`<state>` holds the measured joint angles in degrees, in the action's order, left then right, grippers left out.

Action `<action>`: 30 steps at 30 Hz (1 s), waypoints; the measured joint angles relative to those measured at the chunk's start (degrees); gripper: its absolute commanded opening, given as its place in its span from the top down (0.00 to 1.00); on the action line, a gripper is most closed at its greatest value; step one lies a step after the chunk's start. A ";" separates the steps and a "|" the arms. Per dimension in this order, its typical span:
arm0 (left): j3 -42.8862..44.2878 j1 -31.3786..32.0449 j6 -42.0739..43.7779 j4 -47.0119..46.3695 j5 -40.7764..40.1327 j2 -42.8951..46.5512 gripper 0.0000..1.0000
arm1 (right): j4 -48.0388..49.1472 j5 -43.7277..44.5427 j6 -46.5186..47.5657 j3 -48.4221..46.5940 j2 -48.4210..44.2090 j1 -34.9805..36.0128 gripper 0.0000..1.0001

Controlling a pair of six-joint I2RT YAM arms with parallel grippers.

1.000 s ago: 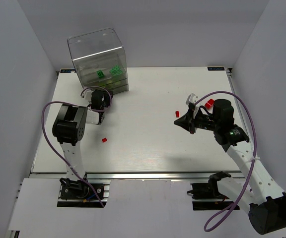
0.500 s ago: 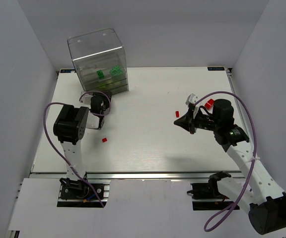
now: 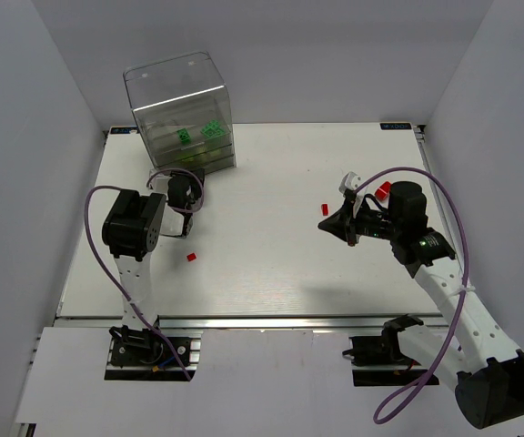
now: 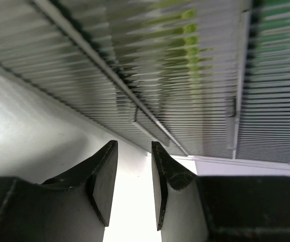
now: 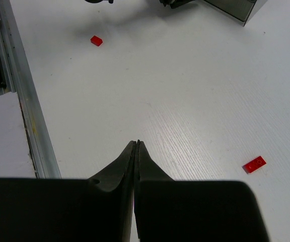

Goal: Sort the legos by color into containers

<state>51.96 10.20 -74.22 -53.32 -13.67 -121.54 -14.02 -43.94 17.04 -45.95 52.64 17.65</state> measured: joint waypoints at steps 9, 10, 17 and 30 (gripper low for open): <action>-0.22 0.00 -1.66 -4.83 0.15 -0.20 0.58 | -0.15 -0.02 0.07 0.00 0.24 0.00 1.00; -0.22 0.00 -1.75 -5.18 0.13 -0.33 0.57 | -0.20 0.00 0.07 0.00 0.24 0.00 1.00; 1.11 0.00 -2.58 -5.03 0.15 -2.89 0.56 | -0.92 -0.02 0.13 0.00 0.26 0.00 1.00; 3.54 0.04 -3.23 -5.01 0.48 -3.85 0.82 | -1.03 -0.15 0.17 0.00 0.37 0.00 1.00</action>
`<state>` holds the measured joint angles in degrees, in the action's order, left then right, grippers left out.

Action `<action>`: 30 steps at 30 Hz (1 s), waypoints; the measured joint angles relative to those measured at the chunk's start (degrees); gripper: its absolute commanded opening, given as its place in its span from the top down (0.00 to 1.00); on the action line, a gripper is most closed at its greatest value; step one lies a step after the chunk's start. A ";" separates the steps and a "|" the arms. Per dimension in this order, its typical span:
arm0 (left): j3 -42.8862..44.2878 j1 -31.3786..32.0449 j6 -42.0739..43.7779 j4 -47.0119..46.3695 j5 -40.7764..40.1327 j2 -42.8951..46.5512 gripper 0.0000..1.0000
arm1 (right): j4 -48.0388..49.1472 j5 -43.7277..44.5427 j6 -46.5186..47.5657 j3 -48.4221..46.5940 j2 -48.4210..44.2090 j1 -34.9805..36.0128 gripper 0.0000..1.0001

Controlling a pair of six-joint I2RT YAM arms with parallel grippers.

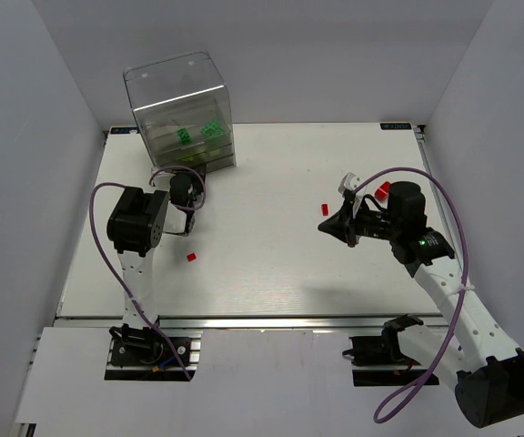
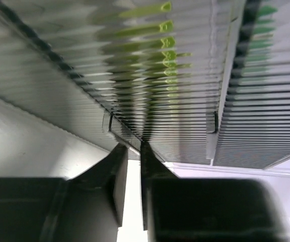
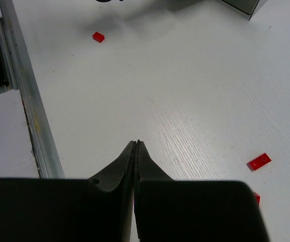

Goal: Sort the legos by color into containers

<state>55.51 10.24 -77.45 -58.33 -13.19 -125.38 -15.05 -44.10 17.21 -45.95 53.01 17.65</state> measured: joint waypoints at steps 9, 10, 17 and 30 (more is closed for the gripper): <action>-0.46 -0.02 -1.97 -2.40 0.13 -0.79 1.00 | -0.02 -0.04 0.00 0.00 0.28 0.00 1.00; -0.72 -0.04 -2.03 -2.78 0.15 -0.79 1.00 | -0.02 -0.04 0.00 0.00 0.28 -0.02 1.00; -4.50 0.39 -2.38 -7.13 0.83 -0.46 1.00 | -0.02 -0.04 0.00 0.00 0.28 0.00 1.00; -18.16 1.14 -3.21 -15.63 4.83 4.55 1.00 | 0.00 -0.04 0.07 0.00 0.28 0.00 1.00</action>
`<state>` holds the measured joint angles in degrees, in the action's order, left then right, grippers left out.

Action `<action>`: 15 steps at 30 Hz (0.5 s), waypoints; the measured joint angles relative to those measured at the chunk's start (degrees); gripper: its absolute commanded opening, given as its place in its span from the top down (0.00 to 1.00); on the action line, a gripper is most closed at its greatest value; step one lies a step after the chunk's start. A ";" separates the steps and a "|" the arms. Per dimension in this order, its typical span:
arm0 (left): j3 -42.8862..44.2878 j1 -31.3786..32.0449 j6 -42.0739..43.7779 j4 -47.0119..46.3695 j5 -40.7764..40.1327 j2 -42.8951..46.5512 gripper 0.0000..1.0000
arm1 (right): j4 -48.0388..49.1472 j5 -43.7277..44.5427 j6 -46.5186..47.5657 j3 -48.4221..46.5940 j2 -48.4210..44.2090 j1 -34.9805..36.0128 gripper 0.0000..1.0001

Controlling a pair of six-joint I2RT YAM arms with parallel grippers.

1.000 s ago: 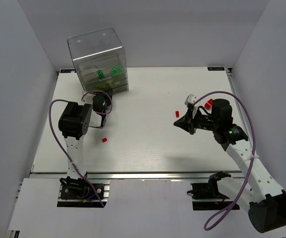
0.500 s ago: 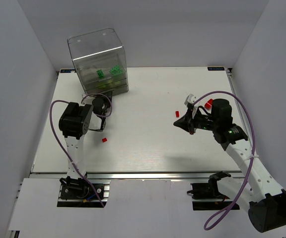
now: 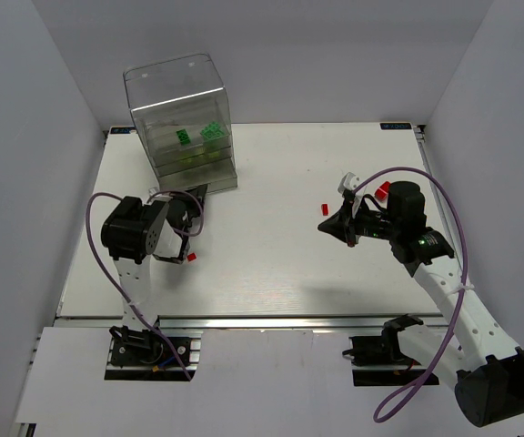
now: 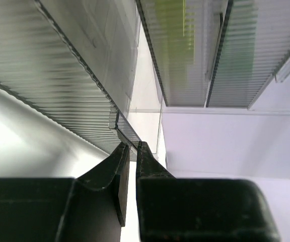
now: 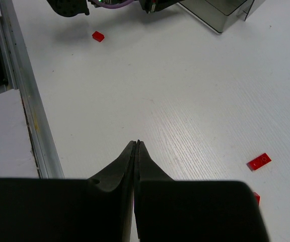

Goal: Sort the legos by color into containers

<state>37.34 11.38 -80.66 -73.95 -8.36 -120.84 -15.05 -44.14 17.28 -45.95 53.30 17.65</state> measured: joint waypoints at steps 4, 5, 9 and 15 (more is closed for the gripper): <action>-2.36 0.00 0.04 0.26 1.62 1.79 1.00 | 0.00 -0.17 0.55 0.00 0.07 0.00 0.99; -2.58 0.00 0.02 0.24 2.05 1.88 1.00 | 0.02 -0.26 0.83 0.00 0.13 0.00 0.98; -2.95 -0.04 -0.02 0.26 3.69 2.12 0.83 | 0.00 -0.72 1.38 0.00 0.81 0.00 0.75; -5.07 -0.02 0.35 2.29 8.31 3.34 0.44 | -0.02 -1.14 3.17 0.07 1.99 0.00 0.37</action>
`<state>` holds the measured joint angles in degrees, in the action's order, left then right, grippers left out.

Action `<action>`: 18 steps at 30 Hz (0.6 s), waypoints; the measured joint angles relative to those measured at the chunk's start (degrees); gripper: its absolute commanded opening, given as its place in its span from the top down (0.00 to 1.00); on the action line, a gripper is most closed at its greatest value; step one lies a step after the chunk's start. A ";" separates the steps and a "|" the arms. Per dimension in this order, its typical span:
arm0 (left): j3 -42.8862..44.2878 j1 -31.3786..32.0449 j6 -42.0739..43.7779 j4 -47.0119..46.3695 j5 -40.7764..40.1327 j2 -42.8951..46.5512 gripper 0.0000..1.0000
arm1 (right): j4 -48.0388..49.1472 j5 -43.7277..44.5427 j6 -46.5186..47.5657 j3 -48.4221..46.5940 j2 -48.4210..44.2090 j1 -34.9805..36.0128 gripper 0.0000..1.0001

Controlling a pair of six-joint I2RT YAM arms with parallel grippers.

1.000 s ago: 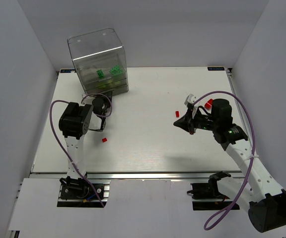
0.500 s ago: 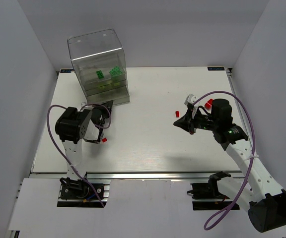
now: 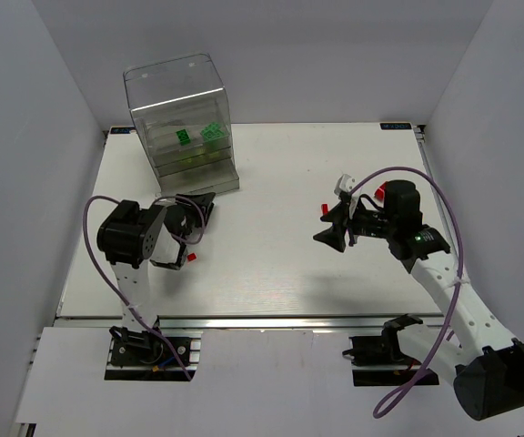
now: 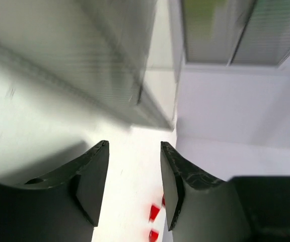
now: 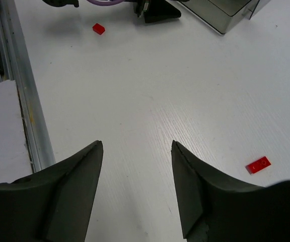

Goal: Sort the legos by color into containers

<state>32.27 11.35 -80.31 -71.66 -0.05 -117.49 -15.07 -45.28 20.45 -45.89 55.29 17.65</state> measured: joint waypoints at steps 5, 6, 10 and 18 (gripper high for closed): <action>-2.32 -0.04 0.83 4.24 4.50 4.59 0.42 | 0.02 0.02 1.70 0.44 0.83 0.00 0.37; -2.89 -0.04 1.27 5.31 5.31 6.23 0.42 | 0.00 0.02 2.03 0.63 1.03 0.00 0.37; -4.79 -0.15 4.90 11.54 8.17 15.08 0.51 | -0.13 0.07 2.73 0.81 1.79 -0.02 0.38; 6.62 -0.22 24.61 50.99 10.05 35.47 1.00 | 0.96 2.51 2.89 1.46 2.14 -0.02 0.92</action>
<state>38.89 11.14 -55.70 -20.67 10.00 -82.02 -14.11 -42.76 23.33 -44.42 57.43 17.63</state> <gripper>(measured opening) 0.020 0.137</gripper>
